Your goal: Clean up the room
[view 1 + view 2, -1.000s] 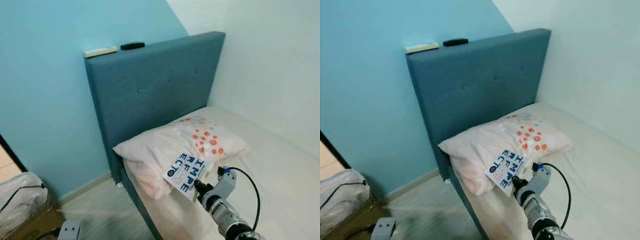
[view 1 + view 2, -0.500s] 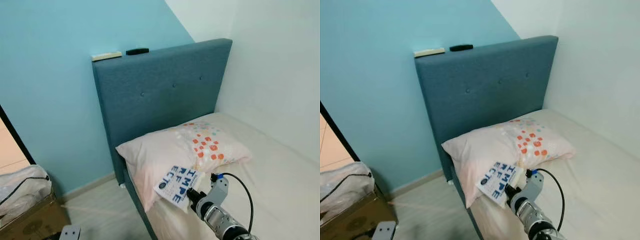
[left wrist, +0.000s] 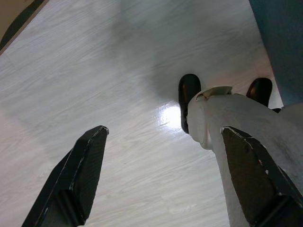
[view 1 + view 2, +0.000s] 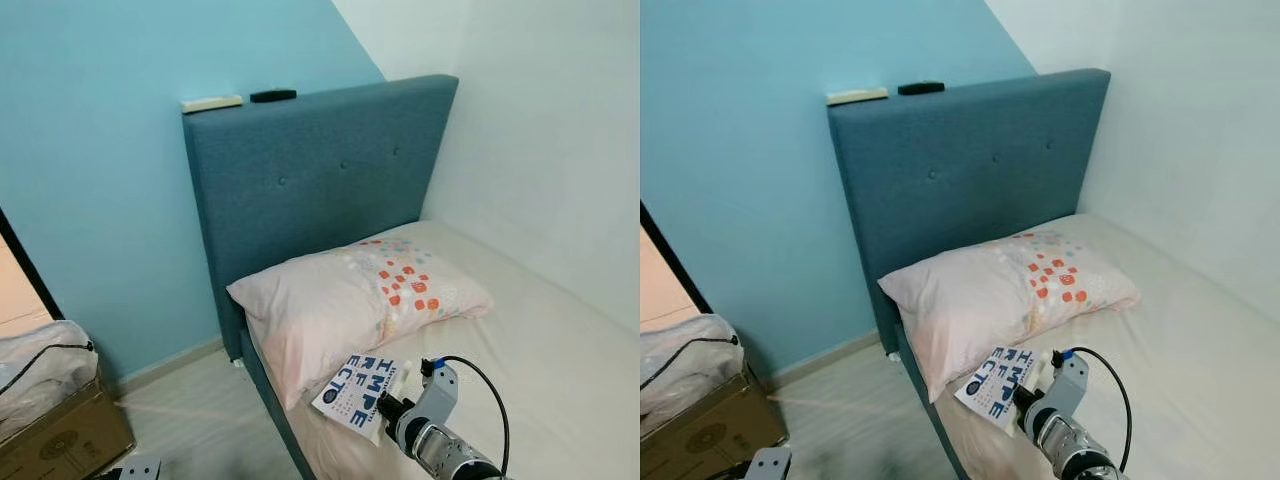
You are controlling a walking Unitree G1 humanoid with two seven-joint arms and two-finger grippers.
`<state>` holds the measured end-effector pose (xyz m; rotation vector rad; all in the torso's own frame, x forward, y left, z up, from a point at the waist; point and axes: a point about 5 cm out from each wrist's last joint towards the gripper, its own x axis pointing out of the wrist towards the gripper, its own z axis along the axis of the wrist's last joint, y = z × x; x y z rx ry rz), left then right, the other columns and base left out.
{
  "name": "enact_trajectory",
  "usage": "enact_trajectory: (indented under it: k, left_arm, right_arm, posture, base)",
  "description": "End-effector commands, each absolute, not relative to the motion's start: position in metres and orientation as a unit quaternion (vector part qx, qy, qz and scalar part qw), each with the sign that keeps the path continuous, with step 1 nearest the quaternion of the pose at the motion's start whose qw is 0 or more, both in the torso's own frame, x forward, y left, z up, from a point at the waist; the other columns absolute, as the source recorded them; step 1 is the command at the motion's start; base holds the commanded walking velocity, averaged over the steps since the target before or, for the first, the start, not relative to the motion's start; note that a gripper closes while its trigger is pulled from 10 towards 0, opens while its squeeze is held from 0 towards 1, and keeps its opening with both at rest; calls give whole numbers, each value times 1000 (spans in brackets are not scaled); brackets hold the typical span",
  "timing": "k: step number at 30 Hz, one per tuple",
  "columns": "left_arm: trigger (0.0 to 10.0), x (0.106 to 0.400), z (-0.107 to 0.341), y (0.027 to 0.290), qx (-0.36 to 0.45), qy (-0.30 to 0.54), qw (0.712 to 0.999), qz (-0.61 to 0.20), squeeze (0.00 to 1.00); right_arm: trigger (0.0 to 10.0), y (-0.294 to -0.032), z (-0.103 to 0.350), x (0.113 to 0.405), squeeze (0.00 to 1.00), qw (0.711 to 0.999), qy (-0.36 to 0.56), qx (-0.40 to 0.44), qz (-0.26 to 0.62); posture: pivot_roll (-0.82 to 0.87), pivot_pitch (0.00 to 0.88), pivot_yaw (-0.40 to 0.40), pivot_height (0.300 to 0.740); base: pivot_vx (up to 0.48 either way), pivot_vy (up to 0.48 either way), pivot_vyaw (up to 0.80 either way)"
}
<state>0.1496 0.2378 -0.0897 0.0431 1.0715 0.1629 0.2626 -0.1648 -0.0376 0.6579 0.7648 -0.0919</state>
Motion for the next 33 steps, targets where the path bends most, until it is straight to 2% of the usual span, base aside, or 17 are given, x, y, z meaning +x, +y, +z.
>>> enact_trajectory:
  k: [1, 4, 8, 13, 14, 17, 26, 27, 33]
  left_arm:
    - [10000, 150, -90, 238, 23, 510, 857, 79, 0]
    - [10000, 149, -90, 238, 26, 511, 856, 78, 0]
    - [10000, 147, -90, 241, 31, 513, 854, 77, 0]
    - [10000, 145, -90, 242, 32, 515, 853, 77, 0]
    - [10000, 142, -91, 244, 37, 517, 852, 75, 0]
    - [10000, 140, -91, 246, 39, 518, 851, 75, 0]
    - [10000, 128, -93, 253, 52, 529, 844, 73, 0]
    - [10000, 119, -94, 258, 62, 535, 840, 70, 0]
    - [10000, 104, -95, 266, 71, 540, 836, 71, 0]
  right_arm:
    - [10000, -166, -36, 265, 0, 878, 357, 315, -49]
    - [10000, -169, -39, 261, 0, 871, 362, 324, -70]
    - [10000, -179, -53, 241, 0, 840, 386, 352, -144]
    - [10000, -185, -58, 234, 0, 831, 384, 360, -181]
    - [10000, -195, -58, 231, 0, 823, 359, 381, -220]
    - [10000, -198, -58, 230, 0, 820, 347, 390, -234]
    - [10000, -197, -59, 229, 0, 811, 324, 426, -237]
    - [10000, -185, -58, 232, 0, 808, 320, 446, -215]
    - [10000, -170, -58, 235, 0, 806, 336, 445, -199]
  posture:
    - [-60, 0, -58, 721]
    - [-61, 0, -57, 721]
    - [-53, 0, -54, 721]
    - [-35, 0, -52, 721]
    - [-10, 0, -45, 721]
    - [-10, 0, -45, 721]
    - [44, 59, -19, 721]
    - [78, 96, -2, 721]
    - [113, 143, 16, 721]
  base:
    - [0, 0, 0]
    - [0, 0, 0]
    - [0, 0, 0]
    - [0, 0, 0]
    - [0, 0, 0]
    - [0, 0, 0]
    - [0, 0, 0]
    - [0, 0, 0]
    - [0, 0, 0]
